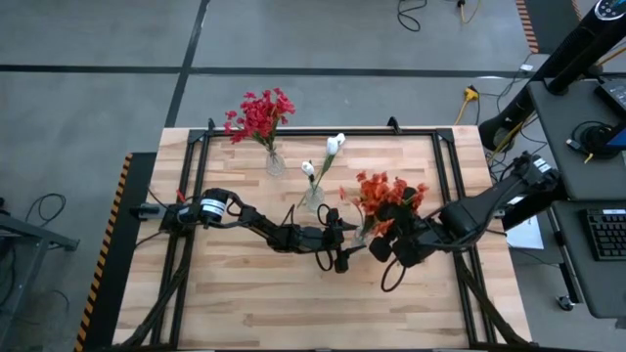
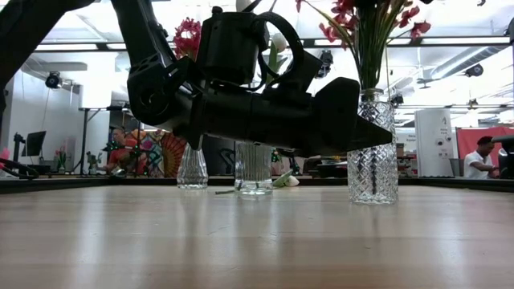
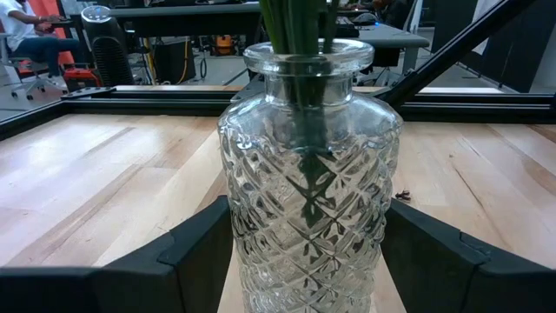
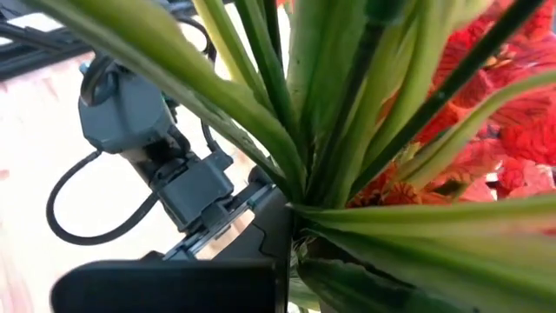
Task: Sort flowers into vase by color
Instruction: Put the orange sprig flower into the bottom right transparent glass vase
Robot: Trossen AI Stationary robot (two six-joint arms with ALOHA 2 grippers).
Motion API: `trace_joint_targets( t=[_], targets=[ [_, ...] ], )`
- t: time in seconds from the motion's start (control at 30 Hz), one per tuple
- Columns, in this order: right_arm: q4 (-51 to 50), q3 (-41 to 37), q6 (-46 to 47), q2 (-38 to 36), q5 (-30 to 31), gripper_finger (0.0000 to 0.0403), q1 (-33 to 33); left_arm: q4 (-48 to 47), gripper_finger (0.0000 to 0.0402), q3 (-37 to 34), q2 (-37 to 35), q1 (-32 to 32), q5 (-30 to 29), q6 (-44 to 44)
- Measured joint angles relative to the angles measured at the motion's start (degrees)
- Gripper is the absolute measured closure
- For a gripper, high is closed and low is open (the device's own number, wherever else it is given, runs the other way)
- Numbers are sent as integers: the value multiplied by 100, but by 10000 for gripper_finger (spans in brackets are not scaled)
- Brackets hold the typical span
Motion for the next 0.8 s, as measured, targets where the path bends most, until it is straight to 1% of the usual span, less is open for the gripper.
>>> trace_joint_targets(
  t=[0.5, 0.8],
  targets=[
    [-55, 0, -81, -238, -26, 385, 0, -2, 155, 0, 0, 0, 0, 0],
    [-63, 0, -115, -175, -120, 385, 0, -2, 155, 0, 0, 0, 0, 0]
  ],
)
